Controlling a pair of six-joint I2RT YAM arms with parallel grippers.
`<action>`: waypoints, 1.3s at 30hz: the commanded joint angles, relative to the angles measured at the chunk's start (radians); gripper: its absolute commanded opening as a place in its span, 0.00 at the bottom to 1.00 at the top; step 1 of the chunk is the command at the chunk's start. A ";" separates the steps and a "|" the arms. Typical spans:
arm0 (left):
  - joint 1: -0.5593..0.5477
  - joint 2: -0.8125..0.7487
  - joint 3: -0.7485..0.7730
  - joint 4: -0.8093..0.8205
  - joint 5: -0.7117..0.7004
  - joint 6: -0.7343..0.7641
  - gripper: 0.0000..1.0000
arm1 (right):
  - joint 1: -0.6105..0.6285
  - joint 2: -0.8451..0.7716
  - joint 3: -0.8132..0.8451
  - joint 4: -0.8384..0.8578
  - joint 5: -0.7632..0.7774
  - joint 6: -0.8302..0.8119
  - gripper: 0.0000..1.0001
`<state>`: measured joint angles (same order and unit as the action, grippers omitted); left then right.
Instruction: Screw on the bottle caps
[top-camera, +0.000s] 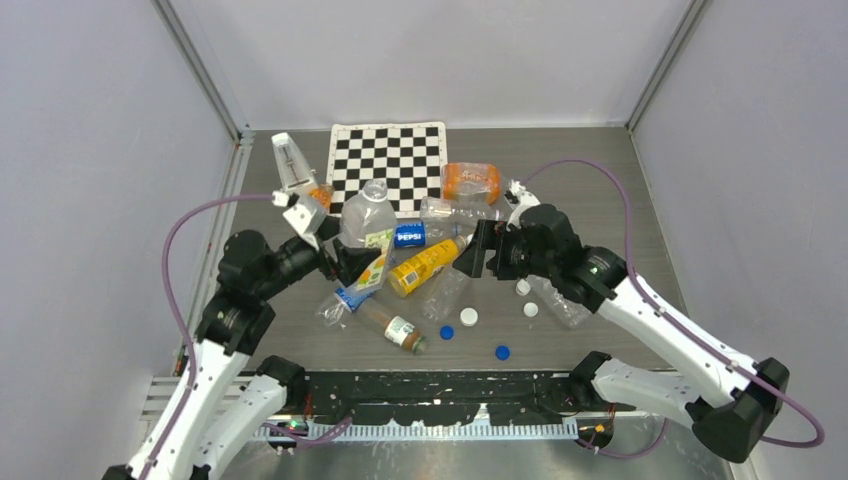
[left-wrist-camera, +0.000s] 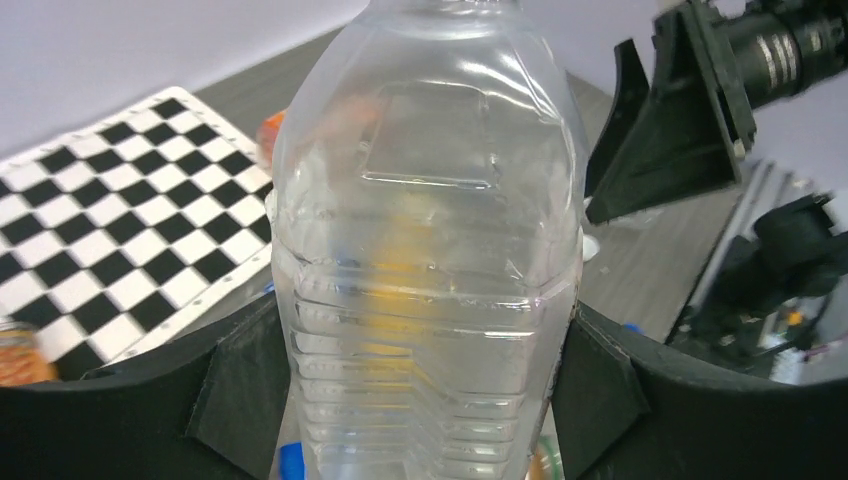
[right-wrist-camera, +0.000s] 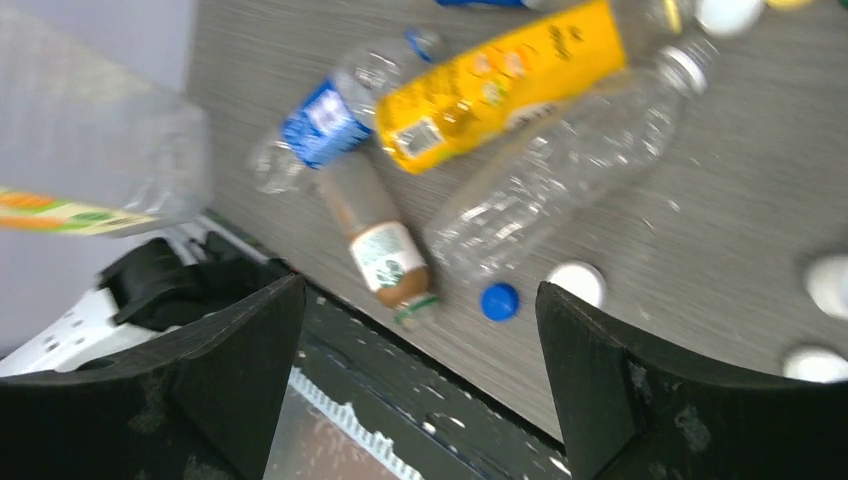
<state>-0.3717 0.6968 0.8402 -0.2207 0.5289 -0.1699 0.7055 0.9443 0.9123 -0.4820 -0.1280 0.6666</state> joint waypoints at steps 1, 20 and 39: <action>0.001 -0.162 -0.116 -0.007 -0.100 0.215 0.00 | 0.021 0.131 0.091 -0.281 0.169 -0.032 0.90; 0.001 -0.499 -0.499 0.214 0.018 0.389 0.00 | 0.235 0.541 0.122 -0.270 0.415 0.082 0.73; -0.004 -0.499 -0.506 0.215 0.041 0.400 0.00 | 0.235 0.676 0.056 -0.163 0.386 0.105 0.60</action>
<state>-0.3721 0.1894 0.3145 -0.0784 0.5514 0.2176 0.9344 1.6135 0.9722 -0.6743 0.2455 0.7517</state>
